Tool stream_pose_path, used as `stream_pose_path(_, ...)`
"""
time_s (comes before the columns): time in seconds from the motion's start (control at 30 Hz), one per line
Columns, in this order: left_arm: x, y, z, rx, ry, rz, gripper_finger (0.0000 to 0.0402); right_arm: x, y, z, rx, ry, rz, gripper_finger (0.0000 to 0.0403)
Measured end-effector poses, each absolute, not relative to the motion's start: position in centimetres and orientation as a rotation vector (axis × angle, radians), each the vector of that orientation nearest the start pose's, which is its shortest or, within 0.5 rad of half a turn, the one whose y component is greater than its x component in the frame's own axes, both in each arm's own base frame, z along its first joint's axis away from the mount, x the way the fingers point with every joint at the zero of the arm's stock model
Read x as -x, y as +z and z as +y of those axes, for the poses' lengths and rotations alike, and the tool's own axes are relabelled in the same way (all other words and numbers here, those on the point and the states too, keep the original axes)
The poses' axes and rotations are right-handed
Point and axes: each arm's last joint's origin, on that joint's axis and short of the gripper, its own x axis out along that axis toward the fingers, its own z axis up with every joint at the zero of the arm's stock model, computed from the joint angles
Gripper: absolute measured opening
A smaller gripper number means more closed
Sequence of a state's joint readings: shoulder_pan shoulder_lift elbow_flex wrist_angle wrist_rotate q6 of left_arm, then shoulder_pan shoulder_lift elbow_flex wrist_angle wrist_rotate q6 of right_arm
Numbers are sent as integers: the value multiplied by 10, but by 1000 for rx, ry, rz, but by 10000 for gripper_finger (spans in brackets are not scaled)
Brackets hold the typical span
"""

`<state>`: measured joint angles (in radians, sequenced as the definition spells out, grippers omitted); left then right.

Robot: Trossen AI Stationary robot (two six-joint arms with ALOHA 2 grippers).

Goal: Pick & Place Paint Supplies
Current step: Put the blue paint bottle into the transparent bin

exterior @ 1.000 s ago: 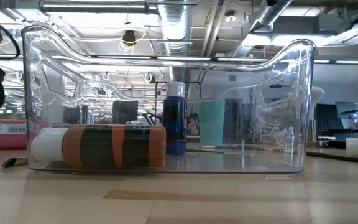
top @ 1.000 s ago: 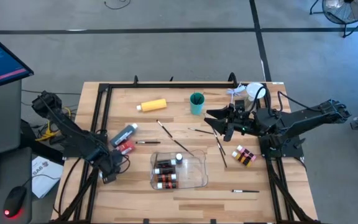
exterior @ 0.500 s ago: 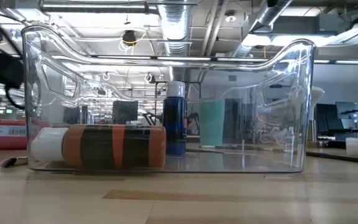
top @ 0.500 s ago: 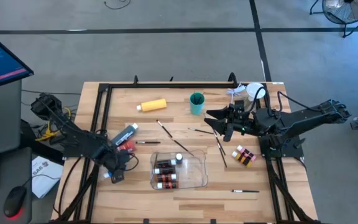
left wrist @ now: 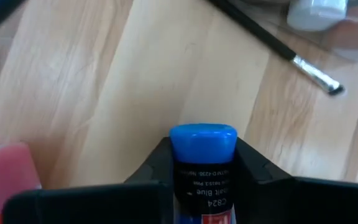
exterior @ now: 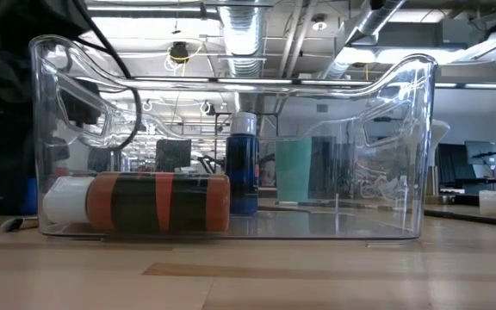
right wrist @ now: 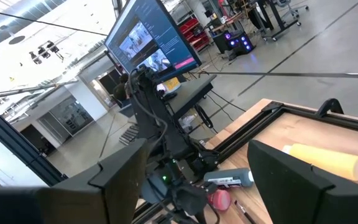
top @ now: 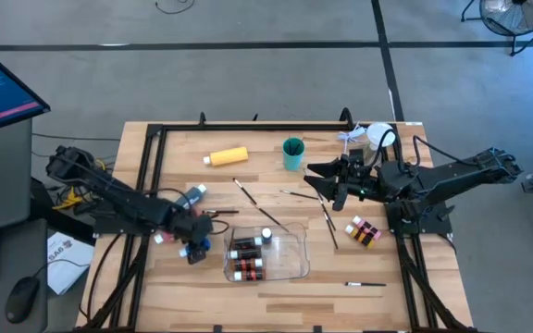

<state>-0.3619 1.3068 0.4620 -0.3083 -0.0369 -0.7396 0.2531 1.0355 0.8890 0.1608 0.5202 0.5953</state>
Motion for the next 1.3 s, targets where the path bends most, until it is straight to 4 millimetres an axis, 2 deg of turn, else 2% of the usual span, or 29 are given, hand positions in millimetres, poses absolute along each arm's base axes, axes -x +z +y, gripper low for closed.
stream_pose_path(0.2, -183, 133, -68, 432, 125, 1136, 91, -226, 355, 43, -595, -257, -88, 270)
stream_pose_path(0.47, -181, 136, -69, 500, 132, 1140, 202, -226, 355, 43, -596, -256, -89, 270)
stream_pose_path(0.6, -178, 136, -73, 531, 117, 1187, 234, -225, 355, 45, -601, -250, -87, 270)
stream_pose_path(0.73, -172, 135, -78, 507, 109, 1231, 239, -225, 354, 46, -599, -251, -74, 270)
stream_pose_path(0.97, -162, 137, -83, 517, 109, 1282, 221, -225, 353, 46, -596, -253, -68, 270)
stream_pose_path(1.13, -148, 142, -79, 521, 172, 1331, 214, -225, 353, 45, -595, -256, -68, 270)
stream_pose_path(1.3, -139, 152, -75, 551, 231, 1286, 217, -225, 353, 45, -595, -256, -68, 270)
